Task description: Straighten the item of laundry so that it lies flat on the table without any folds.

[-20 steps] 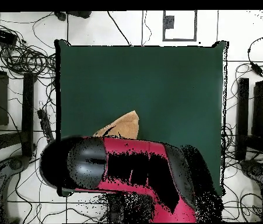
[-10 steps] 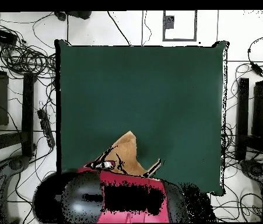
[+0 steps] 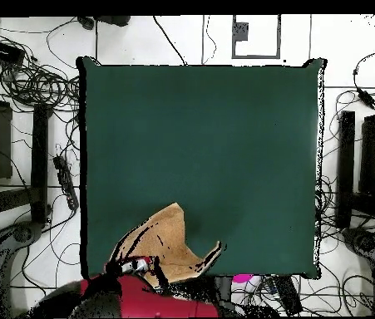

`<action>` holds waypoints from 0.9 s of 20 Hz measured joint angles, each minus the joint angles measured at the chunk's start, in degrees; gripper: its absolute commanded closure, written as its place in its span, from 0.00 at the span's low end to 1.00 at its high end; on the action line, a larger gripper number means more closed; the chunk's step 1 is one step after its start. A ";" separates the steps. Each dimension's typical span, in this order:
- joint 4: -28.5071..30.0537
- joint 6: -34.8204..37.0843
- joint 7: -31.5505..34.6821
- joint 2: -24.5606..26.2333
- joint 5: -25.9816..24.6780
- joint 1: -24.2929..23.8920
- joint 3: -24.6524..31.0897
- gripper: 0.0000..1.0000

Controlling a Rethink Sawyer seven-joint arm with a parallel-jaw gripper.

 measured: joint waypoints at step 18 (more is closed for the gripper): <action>-4.20 1.65 0.00 4.77 2.00 -10.89 0.63 1.00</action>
